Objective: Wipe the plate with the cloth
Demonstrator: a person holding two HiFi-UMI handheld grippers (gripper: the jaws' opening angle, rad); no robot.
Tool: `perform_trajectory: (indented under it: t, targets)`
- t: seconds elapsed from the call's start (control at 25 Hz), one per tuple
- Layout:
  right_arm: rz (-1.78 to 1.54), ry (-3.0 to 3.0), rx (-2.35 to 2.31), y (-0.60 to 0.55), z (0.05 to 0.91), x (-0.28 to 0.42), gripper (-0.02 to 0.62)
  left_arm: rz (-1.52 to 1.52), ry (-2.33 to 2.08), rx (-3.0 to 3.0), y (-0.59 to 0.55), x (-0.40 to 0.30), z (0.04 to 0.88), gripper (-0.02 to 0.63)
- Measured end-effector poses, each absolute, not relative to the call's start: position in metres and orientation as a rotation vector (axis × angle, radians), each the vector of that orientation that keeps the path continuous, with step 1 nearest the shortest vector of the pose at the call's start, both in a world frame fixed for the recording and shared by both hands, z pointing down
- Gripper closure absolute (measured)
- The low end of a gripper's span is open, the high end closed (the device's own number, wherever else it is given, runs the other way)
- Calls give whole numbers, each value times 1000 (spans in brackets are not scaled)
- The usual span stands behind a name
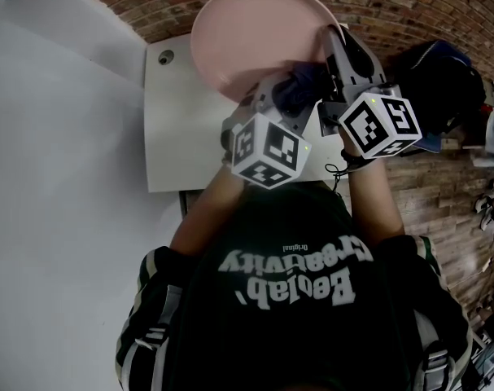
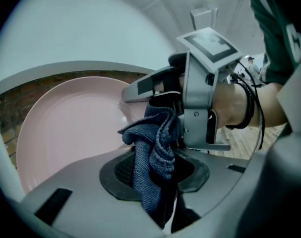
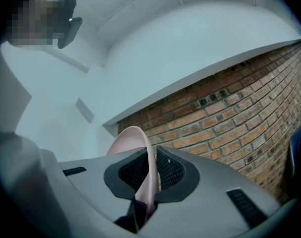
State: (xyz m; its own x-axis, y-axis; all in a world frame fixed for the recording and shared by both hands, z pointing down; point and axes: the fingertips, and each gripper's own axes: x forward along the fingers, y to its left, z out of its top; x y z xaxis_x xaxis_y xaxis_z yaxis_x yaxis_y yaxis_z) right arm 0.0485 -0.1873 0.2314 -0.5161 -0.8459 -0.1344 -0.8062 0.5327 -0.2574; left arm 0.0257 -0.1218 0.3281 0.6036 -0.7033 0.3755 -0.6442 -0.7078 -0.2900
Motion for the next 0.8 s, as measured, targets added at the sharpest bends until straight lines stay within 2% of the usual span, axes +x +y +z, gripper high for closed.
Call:
perform_trajectory:
  t: [0.36,0.8]
  targets:
    - [-292,2532,-1440,-191,251,71,581,-717,1235,-2560,-138,3,307,476]
    - [-226,2686,-1393,-174,273,36,583,-676,1245,-2423,-164,11,259,476]
